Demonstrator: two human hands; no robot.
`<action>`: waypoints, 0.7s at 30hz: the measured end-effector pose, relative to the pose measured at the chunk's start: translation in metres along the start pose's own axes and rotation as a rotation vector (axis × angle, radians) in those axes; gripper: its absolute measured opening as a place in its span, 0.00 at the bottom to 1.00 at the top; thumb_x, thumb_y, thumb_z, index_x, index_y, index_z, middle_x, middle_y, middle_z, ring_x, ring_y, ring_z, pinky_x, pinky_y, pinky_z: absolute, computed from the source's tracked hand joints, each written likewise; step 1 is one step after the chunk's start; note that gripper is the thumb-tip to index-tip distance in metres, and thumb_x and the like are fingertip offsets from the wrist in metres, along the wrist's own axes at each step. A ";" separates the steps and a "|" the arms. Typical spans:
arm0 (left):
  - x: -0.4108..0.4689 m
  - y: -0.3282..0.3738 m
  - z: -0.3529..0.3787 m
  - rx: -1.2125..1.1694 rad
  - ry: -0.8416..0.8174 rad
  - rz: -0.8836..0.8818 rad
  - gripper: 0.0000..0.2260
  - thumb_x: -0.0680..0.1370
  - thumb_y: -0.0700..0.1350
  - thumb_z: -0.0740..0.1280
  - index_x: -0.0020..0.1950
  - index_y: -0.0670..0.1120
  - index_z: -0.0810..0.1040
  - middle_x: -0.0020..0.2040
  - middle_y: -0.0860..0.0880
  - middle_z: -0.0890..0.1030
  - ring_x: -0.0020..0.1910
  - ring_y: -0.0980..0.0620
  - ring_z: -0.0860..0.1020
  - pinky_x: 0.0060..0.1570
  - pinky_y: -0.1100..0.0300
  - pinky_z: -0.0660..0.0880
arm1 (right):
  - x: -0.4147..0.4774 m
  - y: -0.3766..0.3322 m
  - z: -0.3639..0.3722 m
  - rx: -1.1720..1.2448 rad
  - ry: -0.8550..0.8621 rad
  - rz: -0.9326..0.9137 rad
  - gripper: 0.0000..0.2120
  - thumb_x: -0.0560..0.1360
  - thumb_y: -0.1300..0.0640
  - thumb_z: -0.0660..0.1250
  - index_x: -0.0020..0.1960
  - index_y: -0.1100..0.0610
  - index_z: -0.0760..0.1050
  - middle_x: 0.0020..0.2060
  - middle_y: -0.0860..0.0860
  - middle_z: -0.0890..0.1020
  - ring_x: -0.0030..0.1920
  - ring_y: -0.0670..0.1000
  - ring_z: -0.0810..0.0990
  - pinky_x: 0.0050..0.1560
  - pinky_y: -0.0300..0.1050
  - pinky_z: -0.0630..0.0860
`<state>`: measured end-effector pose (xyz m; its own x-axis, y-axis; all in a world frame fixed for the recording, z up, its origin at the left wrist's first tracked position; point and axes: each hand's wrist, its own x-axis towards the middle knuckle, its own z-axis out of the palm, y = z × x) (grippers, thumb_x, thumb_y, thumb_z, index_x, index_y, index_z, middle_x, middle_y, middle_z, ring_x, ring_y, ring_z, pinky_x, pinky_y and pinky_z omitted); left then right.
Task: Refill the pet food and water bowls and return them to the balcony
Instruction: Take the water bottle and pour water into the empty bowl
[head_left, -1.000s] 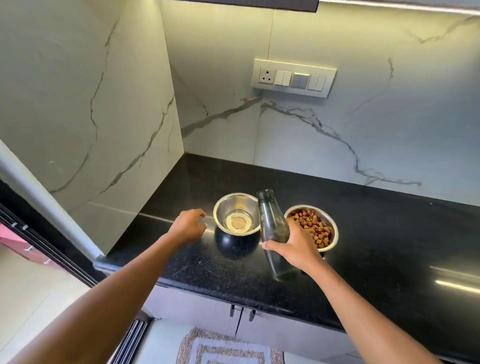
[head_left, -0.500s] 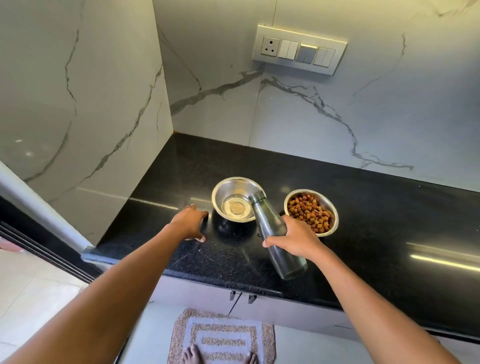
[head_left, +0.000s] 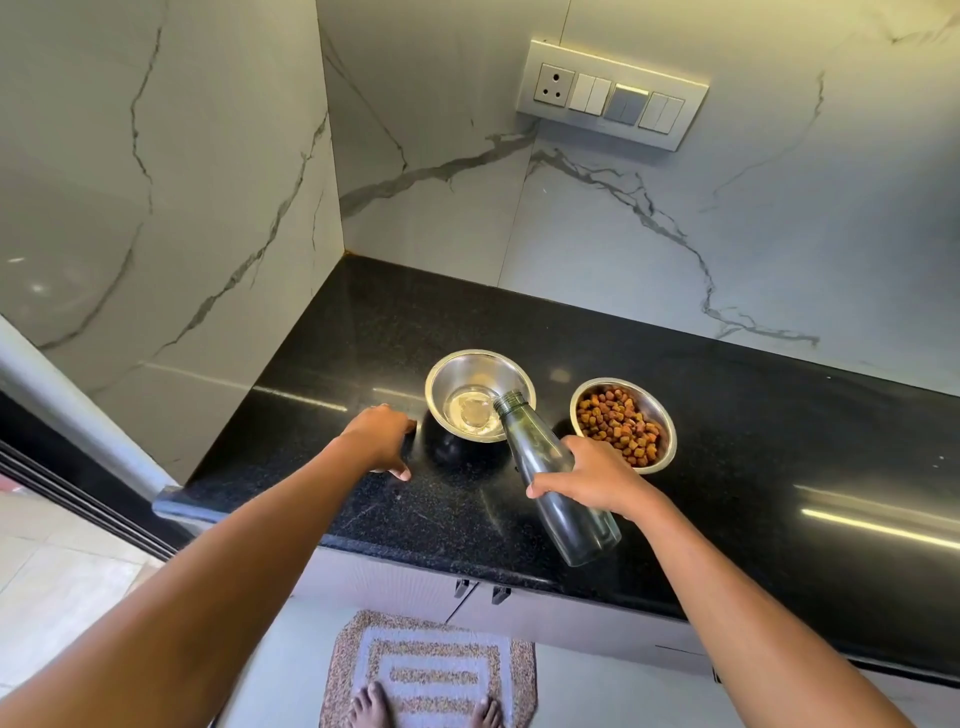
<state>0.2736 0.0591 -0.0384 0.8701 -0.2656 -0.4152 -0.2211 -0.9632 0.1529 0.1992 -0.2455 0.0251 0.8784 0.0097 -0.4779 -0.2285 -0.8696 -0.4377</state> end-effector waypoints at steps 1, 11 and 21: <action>0.000 0.000 0.000 -0.001 0.000 0.003 0.34 0.65 0.60 0.80 0.66 0.48 0.78 0.62 0.43 0.82 0.64 0.43 0.78 0.63 0.48 0.77 | 0.000 0.000 0.000 0.000 -0.004 0.001 0.33 0.56 0.29 0.77 0.52 0.49 0.79 0.49 0.51 0.84 0.49 0.54 0.84 0.55 0.61 0.83; 0.006 -0.001 -0.005 0.005 -0.017 0.020 0.33 0.65 0.59 0.81 0.66 0.47 0.79 0.58 0.46 0.84 0.59 0.44 0.80 0.57 0.52 0.78 | -0.001 -0.002 -0.007 0.012 -0.019 0.005 0.31 0.57 0.32 0.77 0.51 0.52 0.80 0.48 0.52 0.84 0.49 0.55 0.83 0.52 0.56 0.82; 0.010 -0.003 -0.003 0.024 -0.017 0.040 0.32 0.64 0.59 0.81 0.63 0.47 0.81 0.53 0.47 0.85 0.55 0.45 0.82 0.56 0.51 0.79 | -0.001 -0.003 -0.010 0.037 -0.027 0.007 0.31 0.59 0.33 0.78 0.52 0.54 0.81 0.50 0.55 0.85 0.51 0.57 0.84 0.52 0.56 0.81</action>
<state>0.2845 0.0595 -0.0400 0.8525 -0.3048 -0.4246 -0.2668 -0.9523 0.1481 0.2033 -0.2481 0.0346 0.8650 0.0178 -0.5015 -0.2503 -0.8509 -0.4619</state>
